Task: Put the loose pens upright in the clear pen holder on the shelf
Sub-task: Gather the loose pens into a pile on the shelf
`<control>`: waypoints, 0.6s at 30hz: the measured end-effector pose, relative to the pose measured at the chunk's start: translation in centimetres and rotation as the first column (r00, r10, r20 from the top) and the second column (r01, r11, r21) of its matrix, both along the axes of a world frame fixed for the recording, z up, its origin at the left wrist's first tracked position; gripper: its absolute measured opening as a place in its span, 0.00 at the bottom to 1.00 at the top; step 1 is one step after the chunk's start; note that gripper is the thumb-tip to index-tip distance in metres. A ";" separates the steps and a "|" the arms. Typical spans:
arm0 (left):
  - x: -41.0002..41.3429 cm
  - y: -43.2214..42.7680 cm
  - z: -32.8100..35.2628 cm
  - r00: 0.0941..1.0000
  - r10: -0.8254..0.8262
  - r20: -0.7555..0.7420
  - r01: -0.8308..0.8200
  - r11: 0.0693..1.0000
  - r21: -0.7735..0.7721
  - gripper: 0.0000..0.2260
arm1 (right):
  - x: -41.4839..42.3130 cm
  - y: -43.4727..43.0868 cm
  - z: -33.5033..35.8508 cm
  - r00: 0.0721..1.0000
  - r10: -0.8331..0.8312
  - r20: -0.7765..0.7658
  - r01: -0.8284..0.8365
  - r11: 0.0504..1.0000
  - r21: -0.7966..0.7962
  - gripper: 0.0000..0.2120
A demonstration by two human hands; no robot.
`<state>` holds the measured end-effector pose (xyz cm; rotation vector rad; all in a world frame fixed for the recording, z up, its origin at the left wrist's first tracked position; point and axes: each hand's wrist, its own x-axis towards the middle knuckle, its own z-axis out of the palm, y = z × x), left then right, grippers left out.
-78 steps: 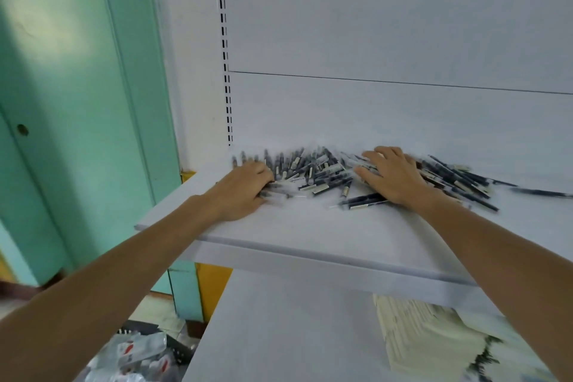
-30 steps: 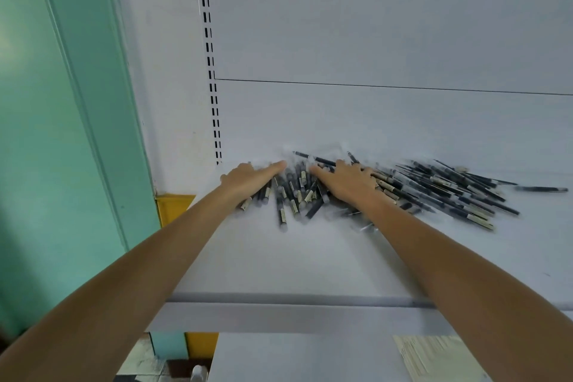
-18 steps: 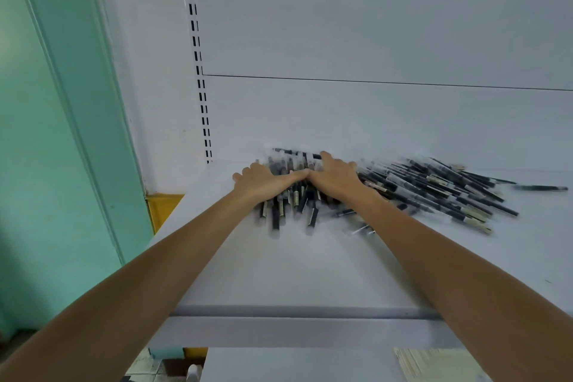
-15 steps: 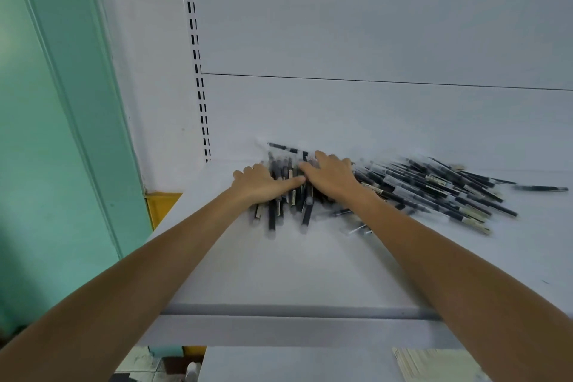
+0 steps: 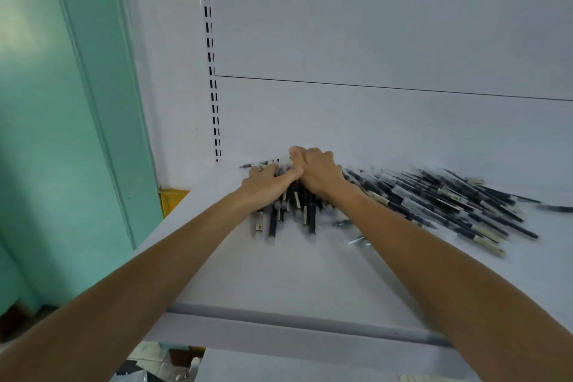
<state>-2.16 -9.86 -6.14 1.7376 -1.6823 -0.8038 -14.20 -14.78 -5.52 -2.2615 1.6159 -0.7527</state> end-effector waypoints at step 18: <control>0.7 2.3 -1.0 0.972 0.116 0.204 -0.042 0.941 -0.336 0.20 | 4.1 -7.1 2.7 0.908 0.228 -0.350 -0.223 0.973 0.057 0.11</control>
